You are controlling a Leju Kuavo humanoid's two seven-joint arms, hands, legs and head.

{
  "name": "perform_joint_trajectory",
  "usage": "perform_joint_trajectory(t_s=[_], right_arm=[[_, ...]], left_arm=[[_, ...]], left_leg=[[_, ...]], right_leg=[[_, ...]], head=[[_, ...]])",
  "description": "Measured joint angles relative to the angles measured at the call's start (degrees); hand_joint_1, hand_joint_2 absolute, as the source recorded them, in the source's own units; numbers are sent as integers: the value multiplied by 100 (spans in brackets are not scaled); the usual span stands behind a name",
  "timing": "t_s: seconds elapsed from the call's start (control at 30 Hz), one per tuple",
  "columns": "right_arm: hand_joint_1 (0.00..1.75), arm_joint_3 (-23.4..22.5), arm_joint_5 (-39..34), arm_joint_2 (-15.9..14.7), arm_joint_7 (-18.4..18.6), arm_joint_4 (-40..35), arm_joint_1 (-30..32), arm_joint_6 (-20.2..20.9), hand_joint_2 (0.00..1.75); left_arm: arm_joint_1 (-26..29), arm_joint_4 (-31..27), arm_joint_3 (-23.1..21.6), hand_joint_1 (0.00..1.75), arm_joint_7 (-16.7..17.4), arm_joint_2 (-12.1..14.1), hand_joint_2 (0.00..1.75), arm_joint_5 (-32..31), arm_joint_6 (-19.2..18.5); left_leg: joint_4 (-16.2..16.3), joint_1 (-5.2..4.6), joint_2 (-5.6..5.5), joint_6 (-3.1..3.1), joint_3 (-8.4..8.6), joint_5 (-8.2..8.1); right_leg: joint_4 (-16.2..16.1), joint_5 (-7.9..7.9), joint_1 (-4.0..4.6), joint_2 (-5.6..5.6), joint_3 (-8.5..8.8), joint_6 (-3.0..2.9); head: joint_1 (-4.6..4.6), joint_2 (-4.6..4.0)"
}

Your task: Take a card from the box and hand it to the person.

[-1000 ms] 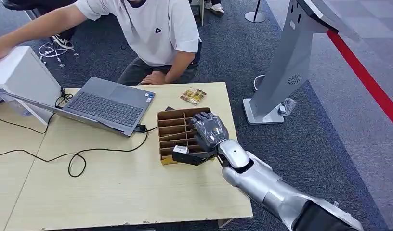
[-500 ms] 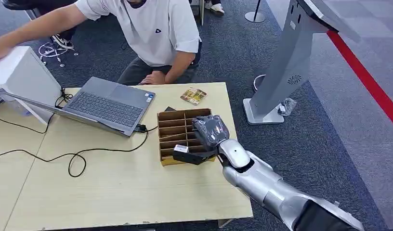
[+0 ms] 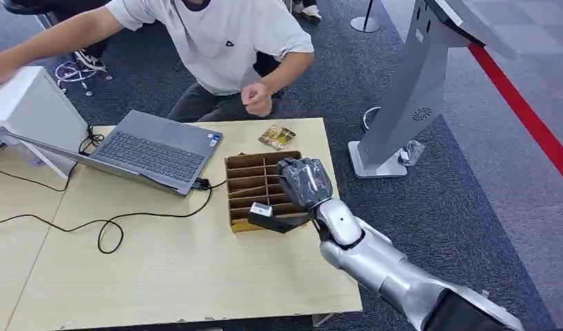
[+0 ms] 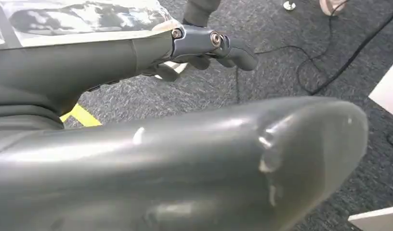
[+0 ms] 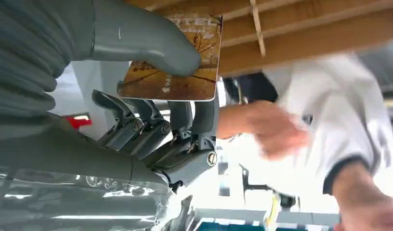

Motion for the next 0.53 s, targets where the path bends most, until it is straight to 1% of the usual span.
perform_joint_trajectory(t_s=[0.07, 0.17, 0.27, 0.33, 0.53], right_arm=[[175, -24, 127, -28, 53, -116, 25, -296, 175], [175, -109, 414, -57, 160, -349, 76, -476, 175], [175, -240, 747, -87, 164, -647, 192, -498, 175], [175, -366, 915, -92, 77, -845, 290, -513, 175], [175, -735, 1095, -92, -96, -1279, 536, -515, 175]], left_arm=[[1, 0, 0, 0, 0, 0, 0, 7, 9], [2, 0, 0, 0, -37, 0, 0, 15, 11], [6, 0, 0, 0, -98, 0, 0, 77, -2], [8, 0, 0, 0, -131, 0, 0, 114, -2], [11, 0, 0, 0, -177, -2, 0, 197, 9]], left_leg=[[0, 0, 0, 0, 0, 0], [0, 0, 0, 0, 0, 0], [0, 0, 0, 0, 0, 0], [0, 0, 0, 0, 0, 0], [0, 0, 0, 0, 0, 0]], right_leg=[[0, 0, 0, 0, 0, 0], [0, 0, 0, 0, 0, 0], [0, 0, 0, 0, 0, 0], [0, 0, 0, 0, 0, 0], [0, 0, 0, -1, 0, 0]], head=[[0, 0], [0, 0], [2, -2], [0, 0], [2, 0]])
